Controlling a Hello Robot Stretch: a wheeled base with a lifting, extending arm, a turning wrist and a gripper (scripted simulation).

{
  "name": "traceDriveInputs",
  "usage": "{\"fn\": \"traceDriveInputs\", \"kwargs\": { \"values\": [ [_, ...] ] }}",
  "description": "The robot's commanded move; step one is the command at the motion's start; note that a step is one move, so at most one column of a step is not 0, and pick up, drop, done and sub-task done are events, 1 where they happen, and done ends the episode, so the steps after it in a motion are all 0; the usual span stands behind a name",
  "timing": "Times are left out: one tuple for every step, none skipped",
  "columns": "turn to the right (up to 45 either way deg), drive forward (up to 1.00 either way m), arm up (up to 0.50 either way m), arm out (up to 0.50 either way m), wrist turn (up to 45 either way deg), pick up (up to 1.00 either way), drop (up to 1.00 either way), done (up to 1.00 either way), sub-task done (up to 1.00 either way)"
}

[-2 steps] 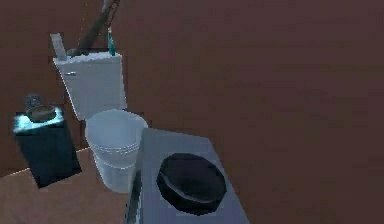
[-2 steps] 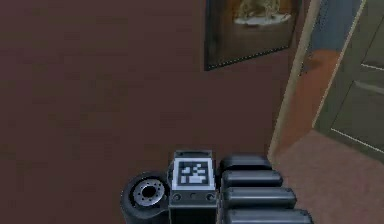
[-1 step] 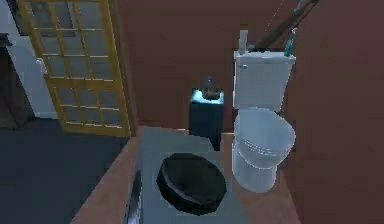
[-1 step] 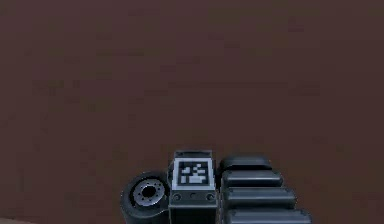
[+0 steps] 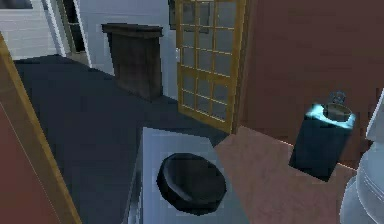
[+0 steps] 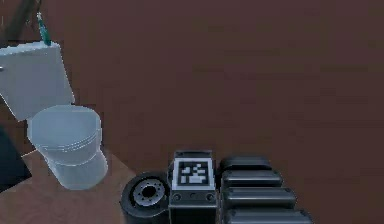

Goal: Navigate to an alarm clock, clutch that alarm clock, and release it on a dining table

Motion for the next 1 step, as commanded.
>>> {"fn": "traceDriveInputs", "kwargs": {
  "values": [
    [0.0,1.00,0.00,0.00,0.0,0.00,0.00,0.00,0.00]
  ]
}}
